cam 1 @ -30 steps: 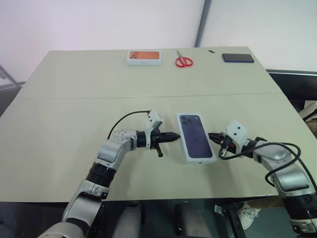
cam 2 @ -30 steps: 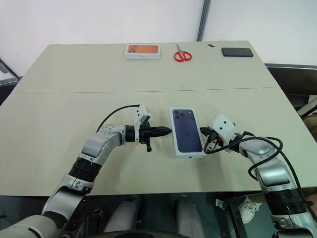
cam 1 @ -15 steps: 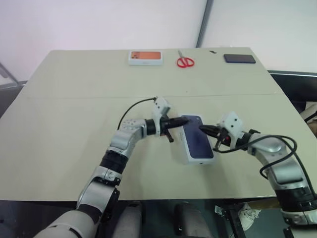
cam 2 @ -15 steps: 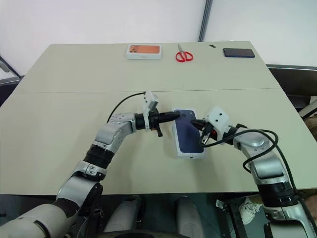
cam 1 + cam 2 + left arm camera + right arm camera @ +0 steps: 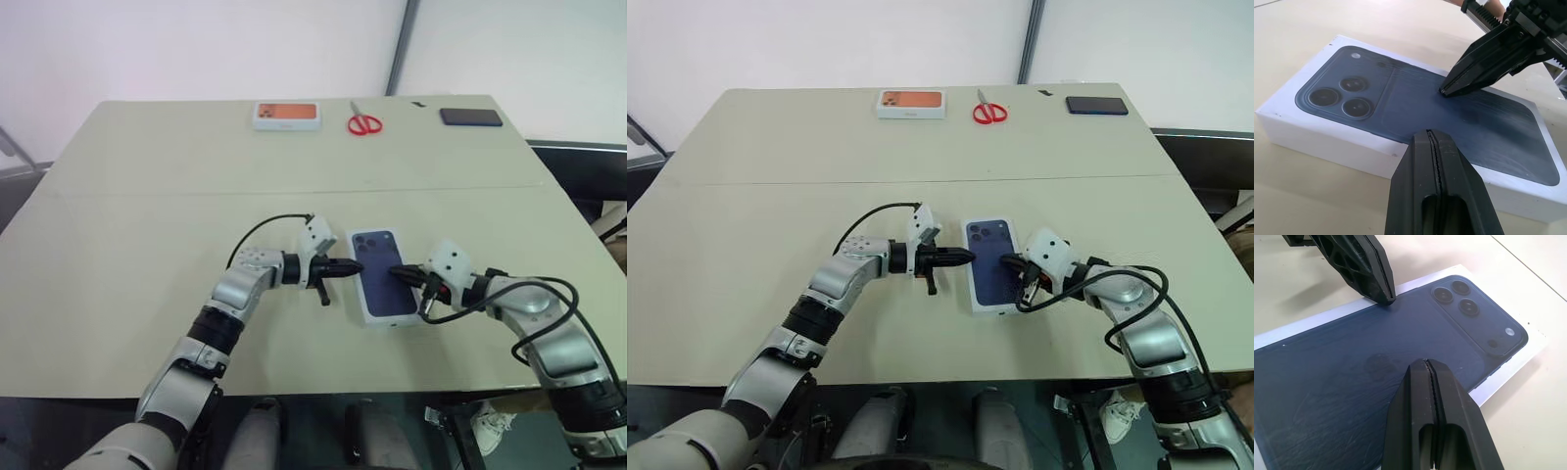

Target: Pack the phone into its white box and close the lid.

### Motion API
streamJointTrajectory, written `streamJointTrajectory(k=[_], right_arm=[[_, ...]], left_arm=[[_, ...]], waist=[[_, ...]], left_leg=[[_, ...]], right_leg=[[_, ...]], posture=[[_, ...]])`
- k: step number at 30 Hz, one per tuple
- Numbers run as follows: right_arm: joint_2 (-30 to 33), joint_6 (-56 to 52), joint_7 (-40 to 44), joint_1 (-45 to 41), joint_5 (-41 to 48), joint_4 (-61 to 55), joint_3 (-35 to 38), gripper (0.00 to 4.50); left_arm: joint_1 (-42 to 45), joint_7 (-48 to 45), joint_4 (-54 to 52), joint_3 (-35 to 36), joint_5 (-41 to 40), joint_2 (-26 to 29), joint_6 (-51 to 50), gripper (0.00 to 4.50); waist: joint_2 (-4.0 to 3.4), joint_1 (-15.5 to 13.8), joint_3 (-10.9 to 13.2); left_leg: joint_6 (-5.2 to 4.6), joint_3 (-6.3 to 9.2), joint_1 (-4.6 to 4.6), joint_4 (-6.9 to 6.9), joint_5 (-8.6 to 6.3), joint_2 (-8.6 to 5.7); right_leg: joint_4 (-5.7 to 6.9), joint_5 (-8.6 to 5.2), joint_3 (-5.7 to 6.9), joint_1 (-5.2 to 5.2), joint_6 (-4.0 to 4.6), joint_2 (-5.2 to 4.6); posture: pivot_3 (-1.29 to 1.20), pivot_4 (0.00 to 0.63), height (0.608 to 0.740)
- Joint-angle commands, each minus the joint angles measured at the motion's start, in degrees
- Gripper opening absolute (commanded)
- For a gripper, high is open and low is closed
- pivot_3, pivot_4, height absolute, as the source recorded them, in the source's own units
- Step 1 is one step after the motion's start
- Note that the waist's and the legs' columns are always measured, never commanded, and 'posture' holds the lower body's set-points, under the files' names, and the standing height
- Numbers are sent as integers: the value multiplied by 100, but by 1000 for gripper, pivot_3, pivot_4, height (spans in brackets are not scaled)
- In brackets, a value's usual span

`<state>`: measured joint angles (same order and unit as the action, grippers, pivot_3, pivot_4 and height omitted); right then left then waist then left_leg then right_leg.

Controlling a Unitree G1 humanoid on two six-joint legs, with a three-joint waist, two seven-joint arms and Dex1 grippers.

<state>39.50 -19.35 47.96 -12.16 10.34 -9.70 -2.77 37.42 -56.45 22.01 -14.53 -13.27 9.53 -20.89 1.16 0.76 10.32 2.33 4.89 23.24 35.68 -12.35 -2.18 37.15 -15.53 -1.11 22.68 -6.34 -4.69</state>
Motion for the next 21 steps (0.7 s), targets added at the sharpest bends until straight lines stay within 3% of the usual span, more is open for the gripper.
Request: streamJointTrajectory(k=[1, 12, 15, 17, 20, 21], right_arm=[[-153, -88, -170, -349, 199, 87, 280, 11], [-204, 42, -217, -341, -52, 323, 121, 11], [-240, -160, -93, -380, 288, 157, 283, 0], [-298, -753, 117, -454, 971, -49, 535, 0], [-261, -871, 268, -446, 1347, -333, 687, 875], [-246, -847, 302, -422, 1405, -410, 707, 1383]], left_arm=[[203, 277, 88, 362, -162, -183, 62, 0], [54, 242, 293, 268, 9, -186, 208, 0], [77, 298, 22, 500, -106, -62, 316, 831], [98, 249, -258, 733, -330, 108, 89, 1774], [17, 113, -732, 1051, -605, 508, -96, 3240], [-35, 110, -875, 1151, -664, 633, -120, 3771]], waist=[[0, -6, 1], [0, -9, 2], [0, -6, 2], [0, 13, 3], [-2, 25, 5], [-2, 19, 5]], left_leg=[[0, 0, 1, 0, 0, 0], [-1, -1, 9, 1, -1, -3], [-1, -1, 8, 1, -1, -3], [-2, -1, 9, 1, -1, -1], [-2, 1, 11, 0, -1, 3], [-2, 1, 10, -1, -1, 3]], right_leg=[[1, 0, 0, 1, 0, 0], [2, -1, 1, 9, -1, -1], [2, -1, 1, 8, -1, -1], [3, -1, 0, 10, -1, -1], [6, -1, -1, 15, -1, 2], [5, -1, -1, 14, -1, 2]], posture=[[0, 150, 740], [0, 150, 740], [0, 150, 740], [0, 150, 740], [0, 150, 740], [0, 150, 740]])
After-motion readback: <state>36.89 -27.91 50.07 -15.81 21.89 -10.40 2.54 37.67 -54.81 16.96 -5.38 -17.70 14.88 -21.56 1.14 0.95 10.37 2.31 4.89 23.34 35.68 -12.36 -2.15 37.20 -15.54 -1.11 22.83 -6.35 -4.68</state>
